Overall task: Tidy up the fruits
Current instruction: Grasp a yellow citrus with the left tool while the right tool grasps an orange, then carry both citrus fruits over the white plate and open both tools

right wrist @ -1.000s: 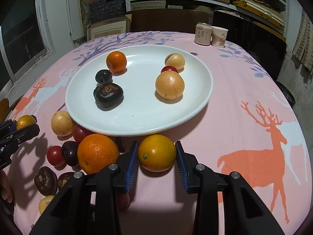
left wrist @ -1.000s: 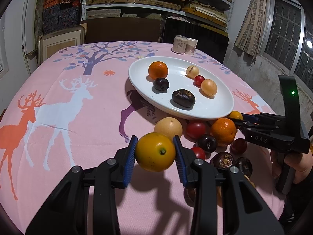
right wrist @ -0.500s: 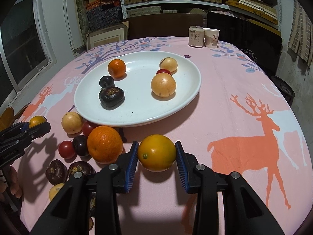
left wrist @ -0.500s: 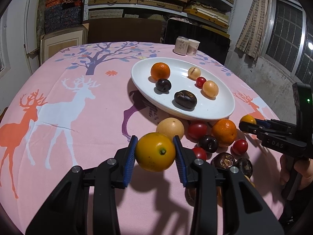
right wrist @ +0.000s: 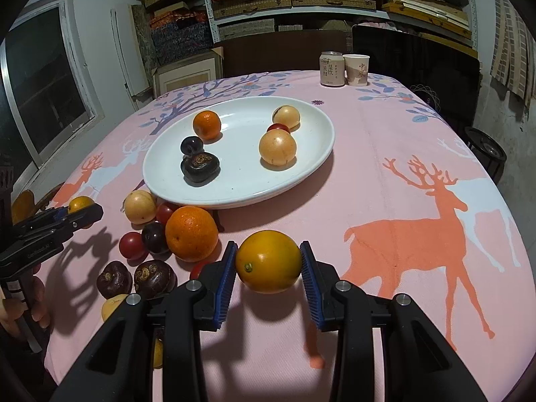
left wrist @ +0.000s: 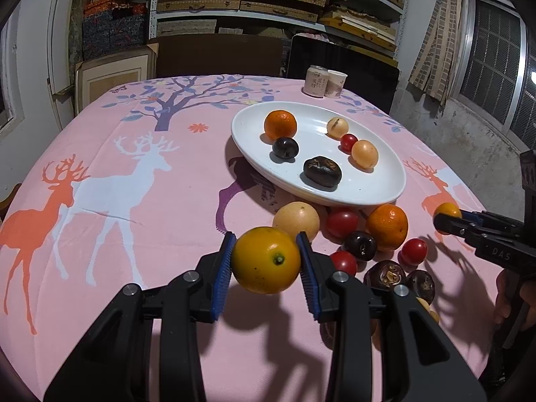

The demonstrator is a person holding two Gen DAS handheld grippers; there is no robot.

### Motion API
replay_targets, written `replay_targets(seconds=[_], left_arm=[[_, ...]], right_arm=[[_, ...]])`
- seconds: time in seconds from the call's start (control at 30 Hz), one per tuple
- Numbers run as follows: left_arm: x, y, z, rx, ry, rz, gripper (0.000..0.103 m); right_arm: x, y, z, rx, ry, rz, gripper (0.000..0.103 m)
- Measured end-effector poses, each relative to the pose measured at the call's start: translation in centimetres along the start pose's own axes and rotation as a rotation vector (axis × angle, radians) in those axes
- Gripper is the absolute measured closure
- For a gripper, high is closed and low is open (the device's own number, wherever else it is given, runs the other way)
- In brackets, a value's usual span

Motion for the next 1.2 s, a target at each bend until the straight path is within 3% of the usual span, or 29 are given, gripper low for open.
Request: replay_targets(seconds=[0.33, 0.6, 0.83, 1.1, 1.17, 1.2], left_arm=[[-0.7, 0.2, -0.2, 0.019, -0.009, 0.006, 0.067], [-2.3, 4.8, 1.6, 0.02, -0.043, 0.032, 0.067], [-2.0, 9.1, 7.3, 0.071, -0.022, 0.028, 0.067], [-1.2, 9.4, 11.7, 0.139, -0.017, 0.007, 0.067], [-1.1, 9.2, 12.0, 0.141, -0.015, 0.014, 0.063], [-1.2, 9.3, 11.7, 0.133, -0.022, 0.016, 0.052]], right_arm=[[-0.6, 0.8, -1.0, -0.019, 0.031, 0.012, 0.065], [-1.0, 4.9, 0.1, -0.041, 0.034, 0.005, 0.065], [-0.8, 10.0, 4.9, -0.001, 0.026, 0.01, 0.065], [2.6, 13.0, 10.1, 0.04, 0.053, -0.044, 0.065], [3.5, 13.1, 11.1, 0.052, 0.066, -0.051, 0.065], [3.9, 13.2, 11.4, 0.053, 0.069, -0.054, 0.064]])
Point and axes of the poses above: each gripper's, at about its wrist camera, not at the fingertips, and z roughly the way its jaws point, x to its left, y to its top, the point moved 3 cm from there along z, roughly the way its jaws point, and after that the axes turned 7 degrees about -y, right-handed, at the moved point
